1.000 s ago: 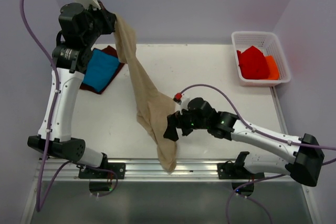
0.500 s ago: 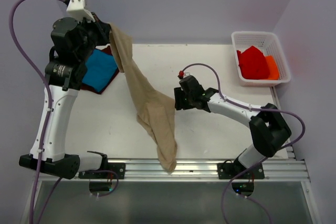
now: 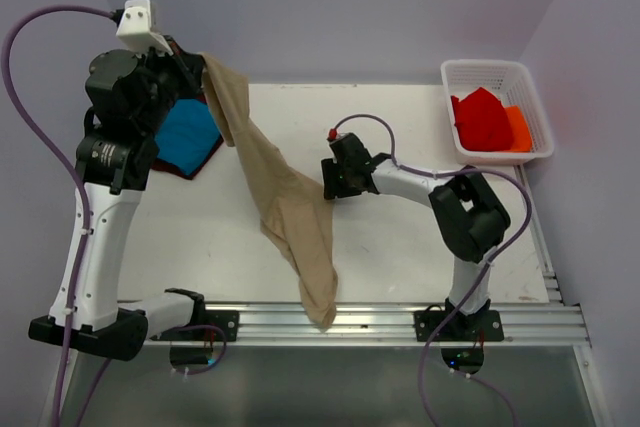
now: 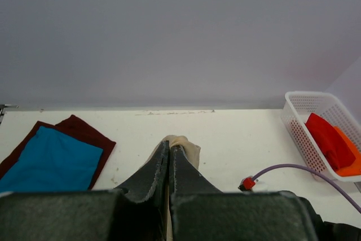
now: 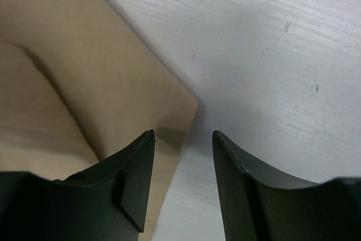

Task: Fold and stack the t-shirts
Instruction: Flatten the tshirt out

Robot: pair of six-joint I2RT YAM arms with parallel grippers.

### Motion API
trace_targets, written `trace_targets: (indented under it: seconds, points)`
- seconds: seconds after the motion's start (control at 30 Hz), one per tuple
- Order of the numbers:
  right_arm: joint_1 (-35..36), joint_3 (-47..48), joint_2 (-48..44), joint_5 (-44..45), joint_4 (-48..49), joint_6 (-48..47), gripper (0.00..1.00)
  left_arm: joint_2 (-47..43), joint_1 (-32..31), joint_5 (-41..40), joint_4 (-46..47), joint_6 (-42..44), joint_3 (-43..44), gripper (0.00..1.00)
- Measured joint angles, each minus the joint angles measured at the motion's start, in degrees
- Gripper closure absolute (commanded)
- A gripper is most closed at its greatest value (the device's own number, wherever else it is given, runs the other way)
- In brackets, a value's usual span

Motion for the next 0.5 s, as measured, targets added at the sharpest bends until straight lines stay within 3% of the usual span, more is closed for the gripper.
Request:
trace_targets:
  seconds: [0.2, 0.3, 0.4, 0.43, 0.47, 0.5]
  points:
    - [-0.6, 2.1, 3.6, -1.9, 0.6, -0.2, 0.53, -0.9, 0.0, 0.0, 0.0, 0.0, -0.5, 1.0]
    - [-0.9, 2.9, 4.5, -3.6, 1.6, -0.2, 0.59, -1.3, 0.0, 0.0, 0.0, 0.0, -0.7, 1.0]
    - [-1.2, 3.1, 5.7, -6.5, 3.4, 0.2, 0.72, -1.5, 0.0, 0.0, 0.0, 0.0, -1.0, 1.0]
    - [-1.3, 3.1, 6.1, -7.8, 4.2, 0.6, 0.92, -1.5, 0.0, 0.0, 0.0, 0.0, -1.2, 1.0]
    - [-1.4, 3.1, 6.7, -9.8, 5.4, 0.9, 1.0, -1.6, 0.0, 0.0, 0.0, 0.0, -1.5, 1.0]
    - [-1.5, 3.1, 7.3, -11.2, 6.2, 1.4, 1.0, -1.7, 0.0, -0.1, 0.0, 0.0, -1.8, 1.0]
